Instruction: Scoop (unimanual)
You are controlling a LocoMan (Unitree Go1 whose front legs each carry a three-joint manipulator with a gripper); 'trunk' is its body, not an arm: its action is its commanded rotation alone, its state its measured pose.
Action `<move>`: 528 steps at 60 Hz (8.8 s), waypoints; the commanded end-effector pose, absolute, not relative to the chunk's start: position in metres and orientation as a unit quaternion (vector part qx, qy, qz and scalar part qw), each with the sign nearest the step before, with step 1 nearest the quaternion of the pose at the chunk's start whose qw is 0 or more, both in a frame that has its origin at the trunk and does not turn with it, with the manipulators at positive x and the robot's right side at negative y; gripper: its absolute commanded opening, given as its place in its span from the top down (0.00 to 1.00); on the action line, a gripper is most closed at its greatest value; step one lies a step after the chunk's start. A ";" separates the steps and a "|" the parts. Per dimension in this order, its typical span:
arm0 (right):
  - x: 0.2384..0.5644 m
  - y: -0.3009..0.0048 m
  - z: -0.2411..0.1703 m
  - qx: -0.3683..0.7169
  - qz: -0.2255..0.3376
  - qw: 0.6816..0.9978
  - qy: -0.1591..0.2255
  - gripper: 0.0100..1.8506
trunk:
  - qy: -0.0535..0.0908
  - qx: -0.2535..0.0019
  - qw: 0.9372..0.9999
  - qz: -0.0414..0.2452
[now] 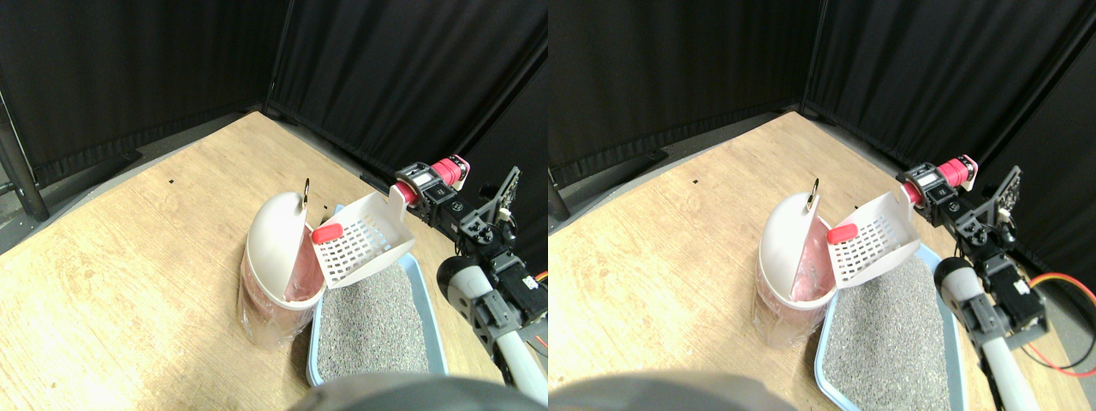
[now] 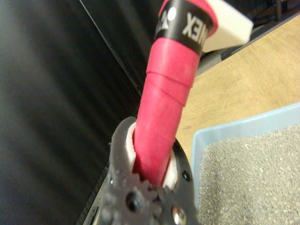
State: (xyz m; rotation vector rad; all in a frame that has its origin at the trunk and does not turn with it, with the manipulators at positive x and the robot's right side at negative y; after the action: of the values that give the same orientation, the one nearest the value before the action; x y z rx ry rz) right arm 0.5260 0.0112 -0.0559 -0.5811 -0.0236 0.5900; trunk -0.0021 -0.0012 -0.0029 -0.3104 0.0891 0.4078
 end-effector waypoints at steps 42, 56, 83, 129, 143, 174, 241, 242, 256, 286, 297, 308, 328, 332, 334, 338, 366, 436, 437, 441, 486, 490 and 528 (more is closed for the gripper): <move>0.530 0.015 -0.046 -0.317 0.289 0.901 -0.061 0.98 | 0.048 -0.155 0.959 0.233; 0.528 0.016 -0.048 -0.336 0.287 0.894 -0.078 0.98 | 0.049 -0.154 0.959 0.231; 0.523 0.016 -0.036 -0.336 0.292 0.890 -0.101 0.98 | 0.047 -0.154 0.960 0.228; 0.529 -0.004 -0.036 -0.282 0.256 0.919 -0.098 0.95 | 0.050 -0.141 0.967 0.207; 0.536 -0.036 -0.043 -0.210 0.213 0.949 -0.100 0.93 | 0.057 -0.124 0.974 0.179; 0.533 -0.109 -0.067 -0.089 0.142 0.982 -0.090 0.98 | 0.063 -0.098 0.984 0.132; 0.503 -0.178 -0.139 0.039 0.058 0.997 -0.030 0.98 | 0.068 -0.070 0.992 0.077; 0.503 -0.179 -0.141 0.038 0.056 0.997 -0.027 0.98 | 0.068 -0.070 0.992 0.077; 0.498 -0.187 -0.157 0.052 0.055 0.997 -0.024 0.98 | 0.068 -0.064 0.993 0.071; 0.491 -0.196 -0.183 0.077 0.040 0.996 0.010 0.98 | 0.067 -0.053 0.995 0.060; 0.488 -0.199 -0.194 0.085 0.024 0.996 0.031 0.98 | 0.070 -0.050 0.995 0.056; 0.485 -0.203 -0.209 0.098 0.012 0.995 0.030 0.98 | 0.073 -0.044 0.995 0.051; 0.478 -0.213 -0.200 0.071 -0.022 0.984 0.160 0.52 | 0.076 -0.039 0.995 0.044; 0.475 -0.212 -0.193 0.081 -0.025 0.978 0.188 0.36 | 0.076 -0.038 0.995 0.044; 0.474 -0.212 -0.190 0.081 -0.024 0.977 0.198 0.29 | 0.076 -0.038 0.995 0.044; 0.471 -0.211 -0.183 0.096 -0.017 0.975 0.201 0.18 | 0.077 -0.037 0.995 0.043; 0.449 -0.211 -0.148 0.117 0.054 0.990 0.058 0.42 | 0.076 -0.030 0.996 0.031; 0.407 -0.234 -0.155 0.023 0.070 0.995 -0.062 0.98 | 0.096 -0.020 0.995 -0.025; 0.407 -0.234 -0.156 0.023 0.071 0.996 -0.057 0.98 | 0.096 -0.022 0.995 -0.023; 0.407 -0.232 -0.156 0.021 0.072 0.996 -0.048 0.98 | 0.096 -0.026 0.995 -0.018; 0.412 -0.221 -0.157 0.004 0.074 0.997 -0.035 0.98 | 0.088 -0.037 0.995 0.000; 0.411 -0.220 -0.156 0.005 0.074 0.997 -0.035 0.98 | 0.087 -0.037 0.995 0.001; 0.405 -0.218 -0.152 0.001 0.086 0.995 -0.043 0.98 | 0.081 -0.036 0.996 0.001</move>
State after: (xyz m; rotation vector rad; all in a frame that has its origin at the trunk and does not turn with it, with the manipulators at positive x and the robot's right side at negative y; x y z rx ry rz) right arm 0.4066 -0.2204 -0.1620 0.0234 -0.0240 0.1484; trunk 0.0010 -0.0014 -0.0035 -0.0671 0.1753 -0.0054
